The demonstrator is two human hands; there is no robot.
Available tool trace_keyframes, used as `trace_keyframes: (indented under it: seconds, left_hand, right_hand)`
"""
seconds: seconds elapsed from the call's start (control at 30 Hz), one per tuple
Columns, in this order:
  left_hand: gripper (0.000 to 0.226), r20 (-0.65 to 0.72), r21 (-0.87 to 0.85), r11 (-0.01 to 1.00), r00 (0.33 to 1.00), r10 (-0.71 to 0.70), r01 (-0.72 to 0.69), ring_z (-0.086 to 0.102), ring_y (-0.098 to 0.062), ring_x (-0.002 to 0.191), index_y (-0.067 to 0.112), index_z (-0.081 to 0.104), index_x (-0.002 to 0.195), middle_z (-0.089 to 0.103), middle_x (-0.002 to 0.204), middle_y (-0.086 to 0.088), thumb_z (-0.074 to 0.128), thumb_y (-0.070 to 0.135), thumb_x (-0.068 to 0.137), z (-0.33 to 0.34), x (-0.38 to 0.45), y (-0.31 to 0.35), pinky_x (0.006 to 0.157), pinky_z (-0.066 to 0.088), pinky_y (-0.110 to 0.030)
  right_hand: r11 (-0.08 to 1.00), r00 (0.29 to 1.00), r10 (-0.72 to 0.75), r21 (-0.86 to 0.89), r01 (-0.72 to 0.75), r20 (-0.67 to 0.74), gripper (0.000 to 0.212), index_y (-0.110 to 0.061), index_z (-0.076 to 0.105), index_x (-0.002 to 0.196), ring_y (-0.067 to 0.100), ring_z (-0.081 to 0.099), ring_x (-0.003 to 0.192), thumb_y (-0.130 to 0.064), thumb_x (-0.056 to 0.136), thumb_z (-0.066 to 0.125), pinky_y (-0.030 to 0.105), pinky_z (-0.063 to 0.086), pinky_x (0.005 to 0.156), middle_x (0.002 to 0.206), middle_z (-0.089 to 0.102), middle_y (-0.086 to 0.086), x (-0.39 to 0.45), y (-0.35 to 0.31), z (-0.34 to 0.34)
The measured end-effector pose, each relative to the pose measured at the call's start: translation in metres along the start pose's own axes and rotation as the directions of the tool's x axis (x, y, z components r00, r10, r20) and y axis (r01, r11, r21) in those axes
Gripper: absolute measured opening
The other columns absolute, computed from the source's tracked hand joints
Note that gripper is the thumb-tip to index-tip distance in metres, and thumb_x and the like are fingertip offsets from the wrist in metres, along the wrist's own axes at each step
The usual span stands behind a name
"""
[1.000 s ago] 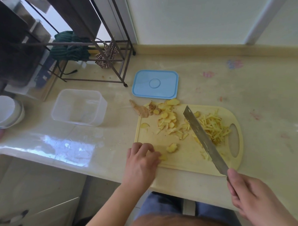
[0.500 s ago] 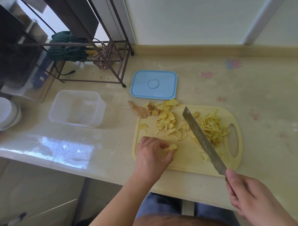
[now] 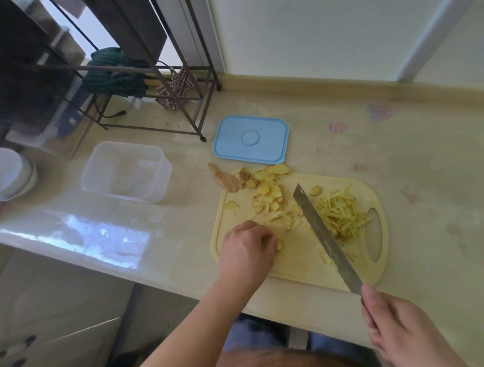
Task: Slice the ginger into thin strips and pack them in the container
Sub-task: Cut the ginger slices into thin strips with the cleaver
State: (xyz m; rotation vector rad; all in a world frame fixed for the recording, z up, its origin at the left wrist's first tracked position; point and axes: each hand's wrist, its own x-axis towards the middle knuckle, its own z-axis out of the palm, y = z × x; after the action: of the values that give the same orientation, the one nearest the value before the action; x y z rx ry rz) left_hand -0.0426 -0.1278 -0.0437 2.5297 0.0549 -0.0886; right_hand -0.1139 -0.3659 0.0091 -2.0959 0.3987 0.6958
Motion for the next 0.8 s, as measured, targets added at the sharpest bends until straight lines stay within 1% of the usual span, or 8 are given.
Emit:
trace_keyframes:
  seconds: [0.13, 0.3, 0.47, 0.6, 0.73, 0.8]
  left_hand:
    - [0.007, -0.007, 0.023, 1.0, 1.0, 0.004, -0.004, 0.064, -0.023, 0.078, 0.018, 0.075, 0.081, 0.069, 0.084, 0.004, 0.072, 0.024, 0.082, 0.001, -0.003, 0.005, 0.073, 0.055, -0.043]
    - [0.011, 0.029, 0.041, 0.999, 0.999, -0.035, 0.034, 0.063, -0.024, 0.083, 0.019, 0.077, 0.088, 0.068, 0.086, 0.003, 0.07, 0.025, 0.084, 0.002, -0.002, 0.009, 0.077, 0.054, -0.045]
    - [0.014, 0.052, 0.027, 0.998, 0.997, -0.052, 0.051, 0.062, -0.024, 0.087, 0.018, 0.078, 0.095, 0.068, 0.091, 0.001, 0.066, 0.022, 0.089, -0.001, -0.004, 0.014, 0.082, 0.052, -0.042]
    - [0.011, 0.033, 0.023, 0.998, 0.997, -0.067, 0.066, 0.062, -0.02, 0.085, 0.017, 0.078, 0.093, 0.069, 0.09, 0.003, 0.07, 0.02, 0.086, -0.002, -0.003, 0.018, 0.081, 0.053, -0.04]
    - [0.013, 0.014, 0.001, 0.994, 0.994, -0.108, 0.108, 0.059, -0.016, 0.083, 0.014, 0.076, 0.098, 0.068, 0.091, 0.004, 0.065, 0.019, 0.092, -0.007, -0.004, 0.022, 0.08, 0.05, -0.032]
    - [0.016, 0.047, 0.024, 0.993, 0.992, -0.121, 0.12, 0.056, -0.013, 0.083, 0.015, 0.077, 0.102, 0.066, 0.092, 0.005, 0.065, 0.021, 0.093, -0.009, -0.005, 0.023, 0.078, 0.047, -0.027]
  right_hand:
    - [1.0, 1.0, -0.015, 0.025, 0.014, 0.017, 0.09, -0.017, 0.05, 0.063, 0.015, 0.038, 0.041, -0.103, 0.051, 0.024, 0.025, 0.032, 0.048, 0.044, 0.041, 0.002, 0.002, -0.003, -0.007]
    - [0.998, 0.998, -0.056, 0.006, 0.056, 0.022, 0.088, -0.018, 0.05, 0.063, 0.015, 0.038, 0.041, -0.102, 0.054, 0.023, 0.025, 0.033, 0.049, 0.043, 0.041, 0.003, 0.003, -0.002, -0.018]
    - [0.997, 0.996, -0.083, -0.003, 0.083, 0.044, 0.088, -0.017, 0.049, 0.064, 0.014, 0.038, 0.042, -0.101, 0.056, 0.022, 0.026, 0.033, 0.051, 0.043, 0.041, 0.002, 0.004, 0.002, -0.025]
    - [0.995, 0.993, -0.098, -0.012, 0.099, 0.063, 0.089, -0.017, 0.05, 0.066, 0.013, 0.04, 0.042, -0.101, 0.057, 0.021, 0.024, 0.033, 0.051, 0.044, 0.044, 0.001, 0.005, 0.004, -0.027]
    - [0.995, 0.993, -0.1, -0.006, 0.1, 0.065, 0.09, -0.016, 0.049, 0.066, 0.013, 0.039, 0.041, -0.101, 0.055, 0.021, 0.024, 0.032, 0.049, 0.044, 0.042, 0.002, 0.004, 0.005, -0.03]
    - [0.995, 0.993, -0.098, -0.005, 0.099, 0.06, 0.09, -0.017, 0.049, 0.065, 0.013, 0.039, 0.041, -0.102, 0.054, 0.02, 0.023, 0.032, 0.048, 0.043, 0.042, 0.003, 0.004, 0.007, -0.031]
